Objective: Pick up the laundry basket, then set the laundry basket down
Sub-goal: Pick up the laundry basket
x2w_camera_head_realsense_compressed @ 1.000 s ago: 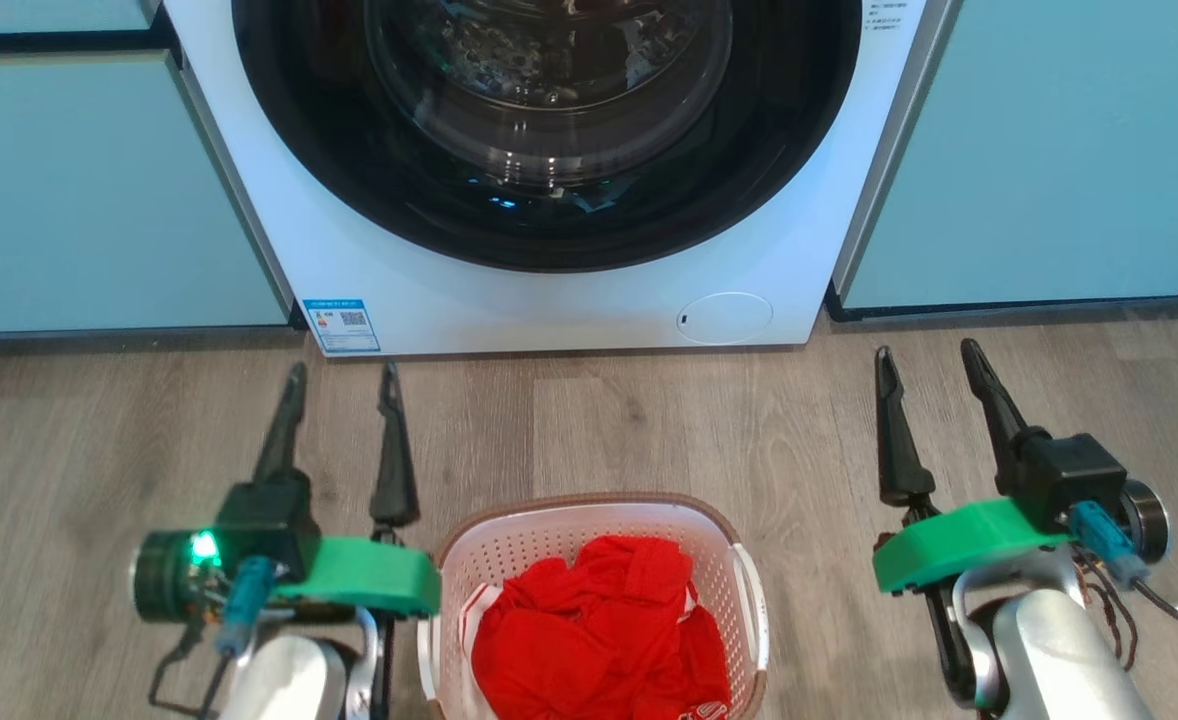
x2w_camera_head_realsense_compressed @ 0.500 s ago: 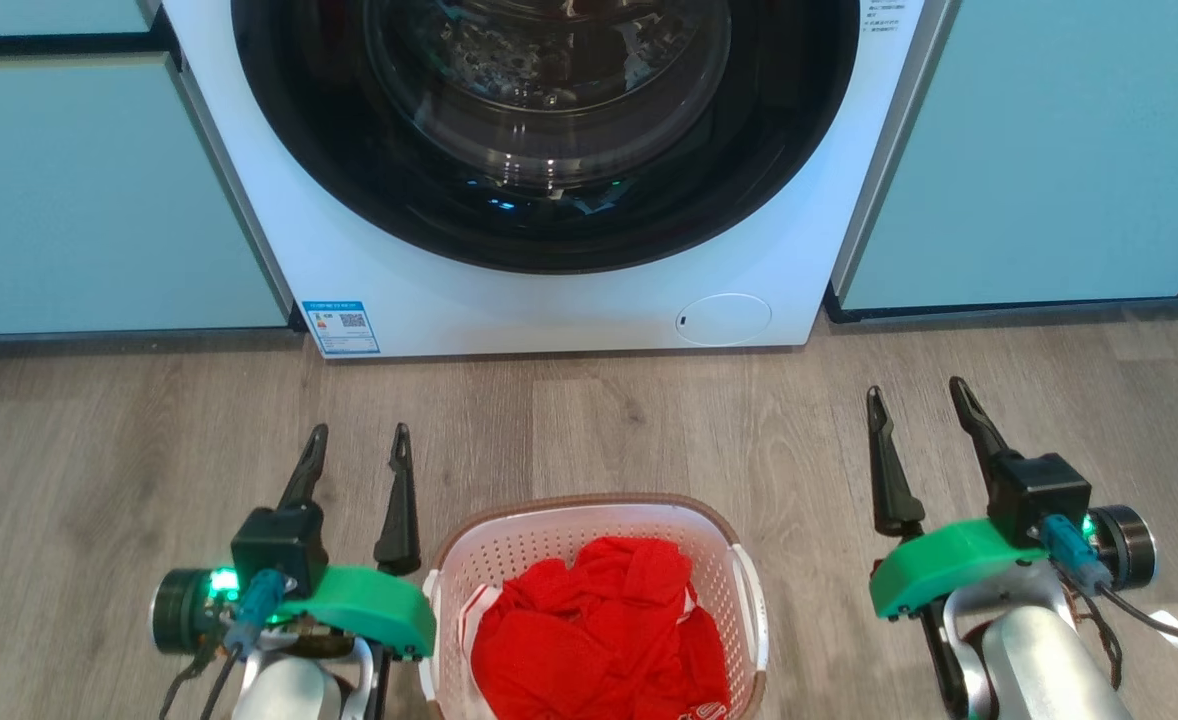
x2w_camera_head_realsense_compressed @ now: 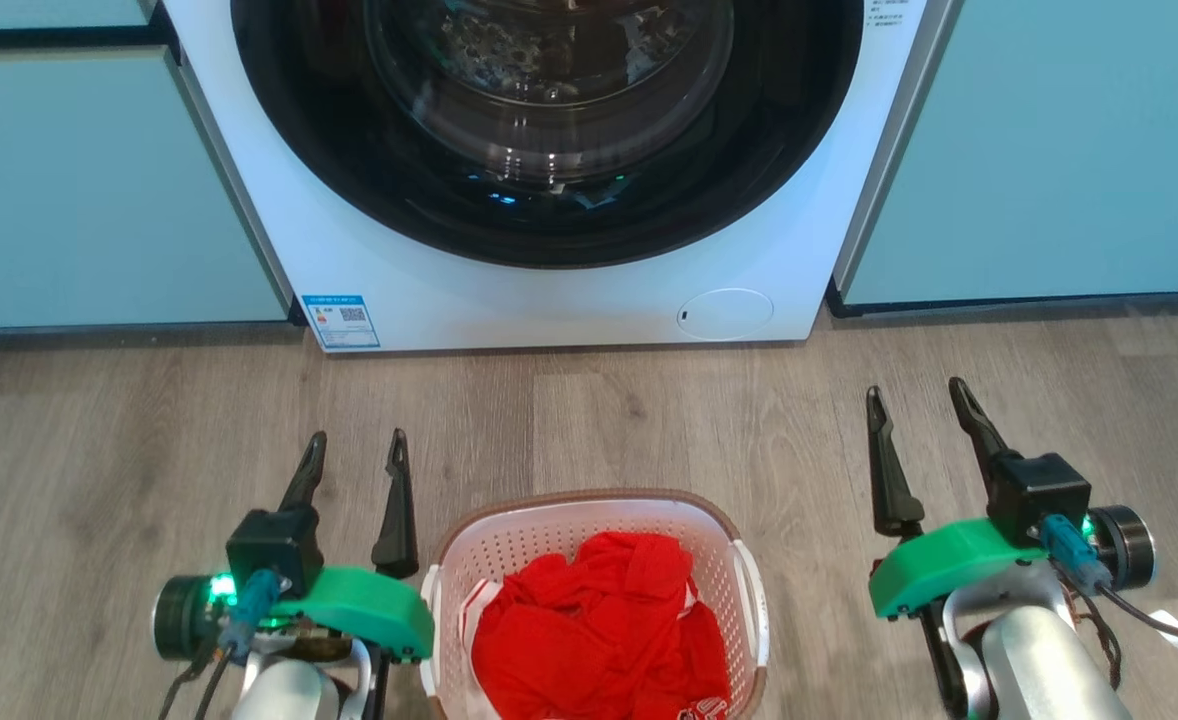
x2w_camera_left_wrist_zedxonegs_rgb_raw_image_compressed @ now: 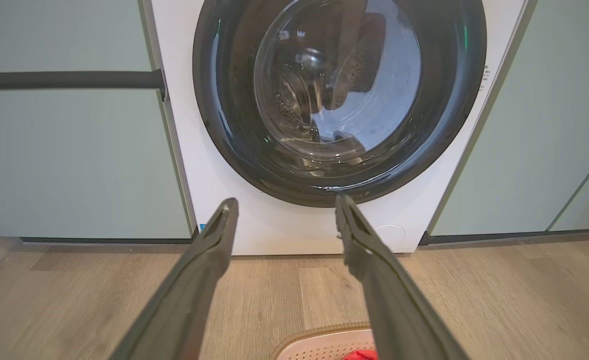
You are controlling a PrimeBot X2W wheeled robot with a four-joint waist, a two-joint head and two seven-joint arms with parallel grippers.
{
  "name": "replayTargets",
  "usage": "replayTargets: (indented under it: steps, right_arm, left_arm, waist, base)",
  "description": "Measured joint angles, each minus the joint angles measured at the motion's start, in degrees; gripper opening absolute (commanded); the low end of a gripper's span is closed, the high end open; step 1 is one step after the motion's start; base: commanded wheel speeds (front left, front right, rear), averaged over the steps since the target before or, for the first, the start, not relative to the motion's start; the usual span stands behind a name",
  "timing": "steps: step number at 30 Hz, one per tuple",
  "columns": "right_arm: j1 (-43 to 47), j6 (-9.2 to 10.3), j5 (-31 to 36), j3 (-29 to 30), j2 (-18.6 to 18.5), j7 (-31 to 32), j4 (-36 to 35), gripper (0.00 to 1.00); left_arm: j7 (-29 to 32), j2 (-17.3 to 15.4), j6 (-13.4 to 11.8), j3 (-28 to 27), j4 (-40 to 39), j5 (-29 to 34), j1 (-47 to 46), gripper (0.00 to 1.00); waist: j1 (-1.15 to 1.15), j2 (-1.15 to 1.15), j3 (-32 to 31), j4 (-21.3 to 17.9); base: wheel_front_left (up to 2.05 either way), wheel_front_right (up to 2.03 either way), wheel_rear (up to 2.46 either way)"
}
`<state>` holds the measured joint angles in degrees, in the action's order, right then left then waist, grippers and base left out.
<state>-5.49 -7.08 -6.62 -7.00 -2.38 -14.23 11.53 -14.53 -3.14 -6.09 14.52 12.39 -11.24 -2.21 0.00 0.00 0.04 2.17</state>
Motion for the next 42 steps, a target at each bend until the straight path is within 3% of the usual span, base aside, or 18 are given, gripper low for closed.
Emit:
replayTargets:
  steps: [5, 13, 19, 27, 32, 42]
  right_arm:
    - [-0.21, 0.0, 0.33, -0.16, 0.0, 0.0, 1.23, 1.0]
    - [-7.67, 0.0, 0.36, 0.57, -0.04, 0.25, 11.37, 1.0]
    - [-17.48, -0.01, -0.51, -0.41, -0.2, 1.58, 21.41, 1.0]
    - [-24.79, -0.01, -1.35, -3.11, -0.57, 3.72, 32.16, 1.0]
    - [-28.24, -0.01, -7.7, -7.0, -0.94, 5.89, 37.61, 1.0]
    - [-34.83, -0.01, -13.47, -12.44, -1.14, 9.12, 44.5, 1.0]
  left_arm:
    - [0.0, 0.04, -0.56, 0.27, 4.54, -0.56, -0.23, 1.0]
    - [0.0, 0.33, -0.14, 1.45, 17.11, -1.44, -9.17, 1.0]
    - [0.0, 0.59, 3.13, 3.3, 29.8, -1.9, -18.69, 1.0]
    - [0.0, 1.34, 5.68, 5.81, 42.47, -3.37, -28.6, 1.0]
    - [0.36, 1.43, 7.35, 8.84, 51.8, -5.5, -33.39, 1.0]
    - [5.36, 1.63, 11.01, 15.04, 57.21, -10.26, -40.32, 1.0]
  waist:
    - [0.0, 0.0, 1.93, -0.04]
    - [0.0, 0.0, 9.69, 0.4]
    - [0.02, 0.0, 17.92, 0.79]
    - [0.03, 0.0, 26.98, 1.67]
    - [0.01, 0.0, 32.04, 2.31]
    - [0.01, 0.0, 39.41, 3.49]
  base:
    - [0.0, 0.0, 0.0]
    - [0.0, 0.0, 0.0]
    - [0.0, 0.0, 0.0]
    - [0.0, 0.0, 0.0]
    - [0.0, 0.0, 0.0]
    - [0.0, 0.0, 0.0]
